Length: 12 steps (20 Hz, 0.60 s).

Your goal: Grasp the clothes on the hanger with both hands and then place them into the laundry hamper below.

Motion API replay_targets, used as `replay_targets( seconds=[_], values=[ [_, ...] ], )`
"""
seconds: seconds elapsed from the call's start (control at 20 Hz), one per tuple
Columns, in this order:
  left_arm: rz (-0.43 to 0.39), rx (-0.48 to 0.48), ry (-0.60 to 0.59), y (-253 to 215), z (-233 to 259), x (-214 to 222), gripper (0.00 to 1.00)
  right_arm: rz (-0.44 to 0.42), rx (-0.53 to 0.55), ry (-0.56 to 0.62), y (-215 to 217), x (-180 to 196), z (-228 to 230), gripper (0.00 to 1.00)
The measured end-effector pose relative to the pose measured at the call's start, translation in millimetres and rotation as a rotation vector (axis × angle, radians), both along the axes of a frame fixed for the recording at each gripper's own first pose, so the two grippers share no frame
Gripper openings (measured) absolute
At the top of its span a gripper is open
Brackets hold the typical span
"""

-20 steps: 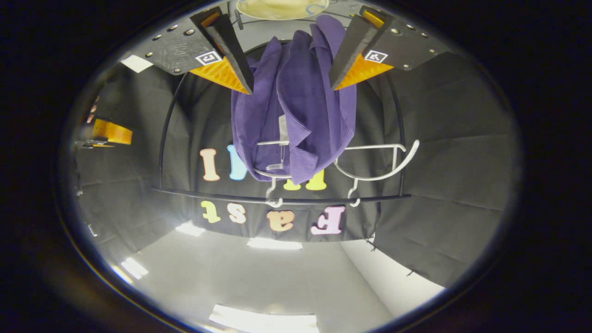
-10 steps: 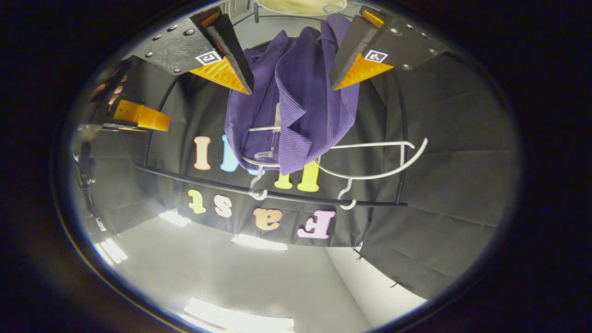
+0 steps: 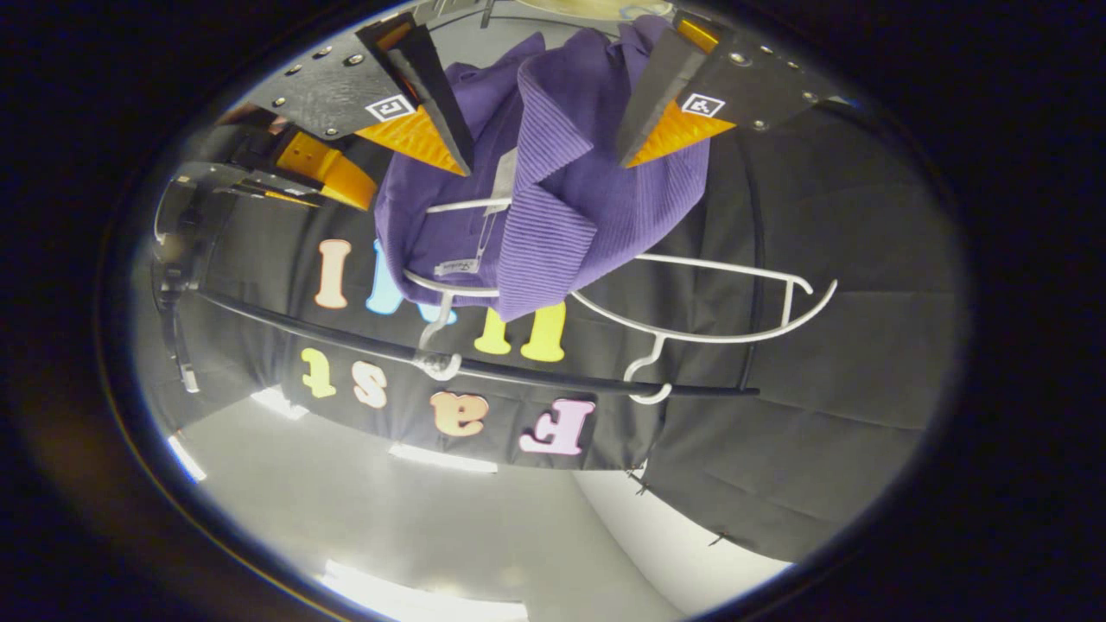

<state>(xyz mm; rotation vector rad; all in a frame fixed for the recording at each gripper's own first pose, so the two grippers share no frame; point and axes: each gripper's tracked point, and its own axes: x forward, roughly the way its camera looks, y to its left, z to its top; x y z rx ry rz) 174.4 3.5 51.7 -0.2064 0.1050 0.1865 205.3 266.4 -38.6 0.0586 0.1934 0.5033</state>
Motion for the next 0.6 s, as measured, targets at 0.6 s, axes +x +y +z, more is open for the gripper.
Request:
replay_targets(
  seconds=[0.6],
  values=[
    [0.248,0.114,0.085,14.6,-39.1,76.4,0.99,0.096,-0.072,0.017,48.9,58.6,-54.2,0.95]
  ],
)
